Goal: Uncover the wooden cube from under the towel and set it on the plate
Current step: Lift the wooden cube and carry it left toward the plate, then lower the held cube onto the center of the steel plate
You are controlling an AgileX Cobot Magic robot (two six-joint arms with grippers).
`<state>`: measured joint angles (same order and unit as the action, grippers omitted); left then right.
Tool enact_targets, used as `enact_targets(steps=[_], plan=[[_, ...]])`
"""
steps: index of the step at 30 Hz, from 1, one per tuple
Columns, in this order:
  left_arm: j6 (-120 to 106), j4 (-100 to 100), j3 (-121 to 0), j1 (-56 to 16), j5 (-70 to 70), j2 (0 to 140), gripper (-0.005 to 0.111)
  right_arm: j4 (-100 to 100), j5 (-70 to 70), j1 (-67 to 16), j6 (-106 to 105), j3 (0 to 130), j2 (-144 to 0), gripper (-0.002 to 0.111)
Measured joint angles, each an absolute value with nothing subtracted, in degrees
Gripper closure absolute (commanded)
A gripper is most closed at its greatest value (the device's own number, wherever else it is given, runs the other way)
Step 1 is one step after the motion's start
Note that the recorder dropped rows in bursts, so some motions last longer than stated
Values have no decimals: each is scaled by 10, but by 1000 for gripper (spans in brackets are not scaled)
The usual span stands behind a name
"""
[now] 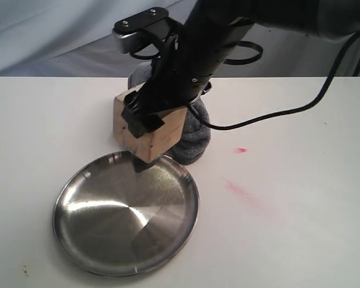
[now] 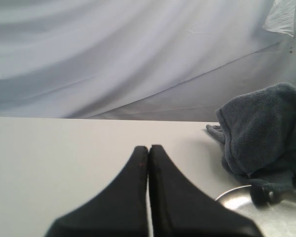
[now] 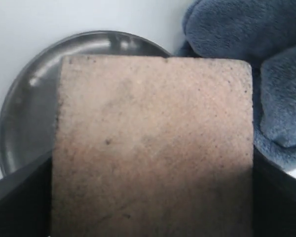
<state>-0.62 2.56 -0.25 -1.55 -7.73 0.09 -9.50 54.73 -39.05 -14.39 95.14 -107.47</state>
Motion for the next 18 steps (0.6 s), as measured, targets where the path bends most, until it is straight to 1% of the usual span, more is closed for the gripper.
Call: enact_targets(steps=[8, 18], plan=[[-6, 26, -3, -16, -77, 1, 105, -85, 527, -423, -170, 951, -1081, 52], [-6, 26, -3, -16, -77, 1, 105, -104, 528, -443, -235, 950, -1139, 52]])
